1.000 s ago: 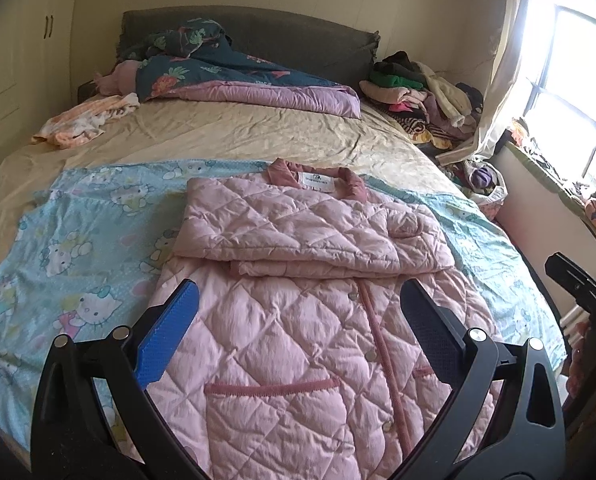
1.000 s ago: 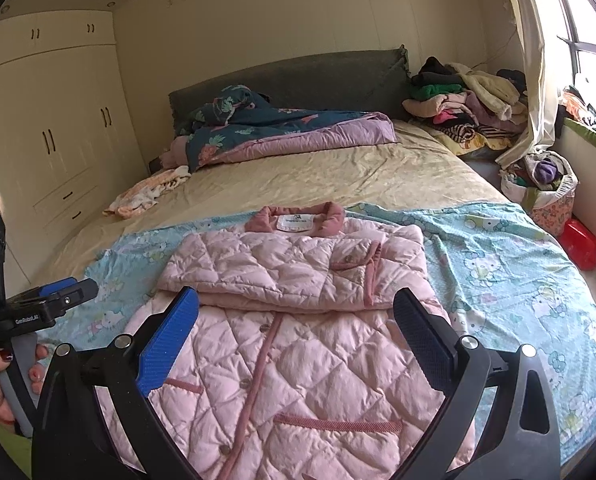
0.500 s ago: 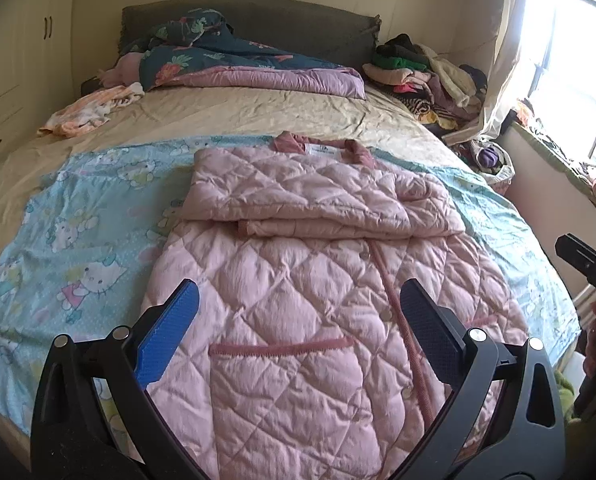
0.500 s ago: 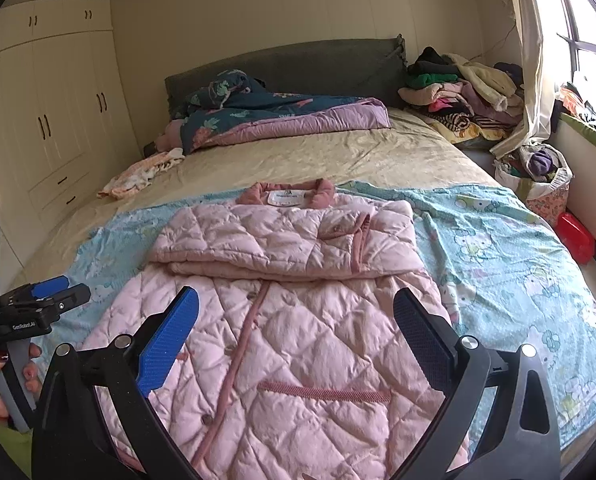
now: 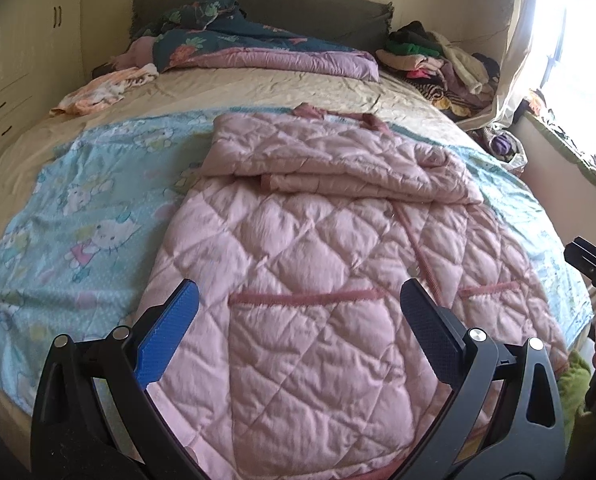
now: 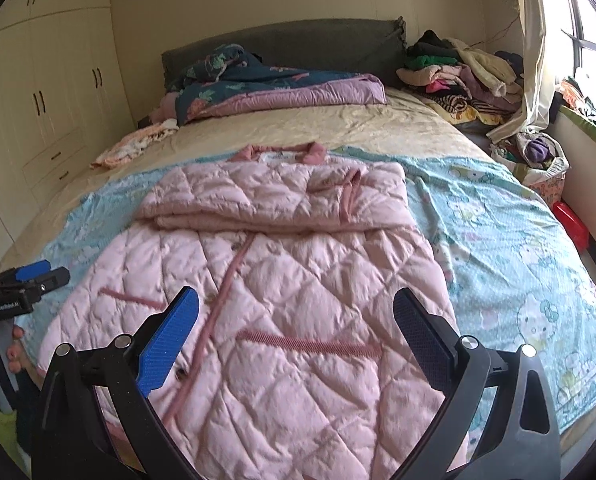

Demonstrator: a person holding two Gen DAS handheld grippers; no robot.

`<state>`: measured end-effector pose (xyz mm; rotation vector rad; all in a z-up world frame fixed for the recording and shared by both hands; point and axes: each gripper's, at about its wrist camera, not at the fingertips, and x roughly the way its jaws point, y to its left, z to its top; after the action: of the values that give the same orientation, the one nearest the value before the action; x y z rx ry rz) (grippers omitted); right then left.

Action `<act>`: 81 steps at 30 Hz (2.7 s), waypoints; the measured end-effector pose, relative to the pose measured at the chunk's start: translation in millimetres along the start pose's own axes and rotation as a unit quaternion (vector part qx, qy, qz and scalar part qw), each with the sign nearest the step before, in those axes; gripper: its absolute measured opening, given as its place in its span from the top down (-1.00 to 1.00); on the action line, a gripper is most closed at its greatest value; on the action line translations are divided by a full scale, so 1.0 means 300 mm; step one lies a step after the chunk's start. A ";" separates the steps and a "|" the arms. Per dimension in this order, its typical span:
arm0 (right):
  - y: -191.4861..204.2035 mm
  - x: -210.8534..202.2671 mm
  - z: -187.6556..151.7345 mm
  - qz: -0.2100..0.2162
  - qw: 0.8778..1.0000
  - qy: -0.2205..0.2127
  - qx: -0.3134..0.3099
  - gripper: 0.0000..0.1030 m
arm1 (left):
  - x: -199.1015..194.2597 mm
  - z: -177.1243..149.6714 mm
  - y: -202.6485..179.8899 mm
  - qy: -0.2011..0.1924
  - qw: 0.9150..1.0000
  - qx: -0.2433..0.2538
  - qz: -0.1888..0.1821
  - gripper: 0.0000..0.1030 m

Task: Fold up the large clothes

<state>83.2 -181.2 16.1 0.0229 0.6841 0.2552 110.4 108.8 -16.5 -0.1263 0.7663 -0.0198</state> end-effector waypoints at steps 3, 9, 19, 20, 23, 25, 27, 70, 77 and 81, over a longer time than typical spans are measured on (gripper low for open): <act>-0.018 0.009 -0.034 -0.005 1.000 0.010 0.001 -0.89 | 0.011 -0.031 0.013 0.008 1.000 0.000 0.004 -0.84; -0.050 0.024 -0.100 -0.018 0.999 0.031 0.000 -0.89 | 0.025 -0.097 0.039 0.021 1.000 -0.001 0.014 -0.84; -0.120 0.017 -0.189 -0.041 0.998 0.050 0.009 -0.89 | 0.036 -0.174 0.072 0.035 0.999 -0.003 0.025 -0.84; -0.126 0.015 -0.196 -0.043 0.998 0.051 0.009 -0.89 | 0.036 -0.185 0.078 0.037 0.999 -0.002 0.027 -0.84; -0.145 0.007 -0.216 -0.047 0.997 0.055 0.013 -0.89 | 0.037 -0.209 0.091 0.042 0.999 0.001 0.032 -0.84; -0.161 0.004 -0.232 -0.050 0.997 0.059 0.017 -0.89 | 0.038 -0.227 0.105 0.046 0.998 0.001 0.036 -0.84; -0.179 0.002 -0.249 -0.055 0.996 0.063 0.023 -0.89 | 0.039 -0.241 0.122 0.050 0.998 0.001 0.041 -0.84; -0.367 -0.009 -0.504 0.012 0.980 0.151 0.126 -0.18 | 0.056 -0.396 0.280 0.099 0.993 -0.052 0.026 -0.82; -0.383 0.001 -0.499 0.042 0.977 0.152 0.142 -0.23 | 0.056 -0.392 0.261 0.093 0.994 -0.049 0.010 -0.82; -0.383 0.033 -0.510 0.048 0.973 0.173 0.143 -0.30 | 0.050 -0.390 0.252 0.088 0.995 -0.048 0.004 -0.74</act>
<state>20.6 -299.7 -120.8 0.2941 1.0644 0.2541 37.9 170.3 -119.5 -0.2141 0.9449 0.0134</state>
